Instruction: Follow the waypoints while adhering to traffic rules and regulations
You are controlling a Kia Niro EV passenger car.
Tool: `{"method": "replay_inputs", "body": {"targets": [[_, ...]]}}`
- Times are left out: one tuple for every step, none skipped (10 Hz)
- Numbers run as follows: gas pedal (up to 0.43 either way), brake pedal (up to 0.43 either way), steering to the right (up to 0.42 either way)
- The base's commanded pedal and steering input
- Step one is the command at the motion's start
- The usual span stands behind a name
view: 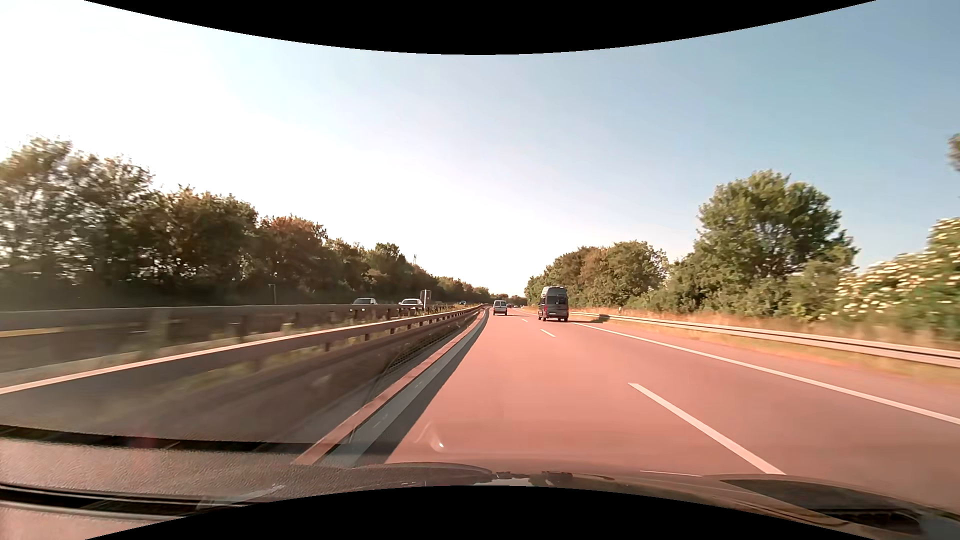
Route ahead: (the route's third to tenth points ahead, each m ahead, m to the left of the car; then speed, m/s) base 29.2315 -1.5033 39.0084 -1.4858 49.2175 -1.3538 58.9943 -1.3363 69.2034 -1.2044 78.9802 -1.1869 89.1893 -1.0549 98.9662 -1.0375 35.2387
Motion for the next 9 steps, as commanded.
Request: {"method": "replay_inputs", "body": {"targets": [[0.429, 0.006, -0.004], [0.429, 0.006, -0.004], [0.429, 0.006, -0.004], [0.429, 0.006, -0.004], [0.429, 0.006, -0.004], [0.429, 0.006, -0.004], [0.429, 0.006, -0.004], [0.429, 0.006, -0.004], [0.421, 0.006, -0.004]]}}
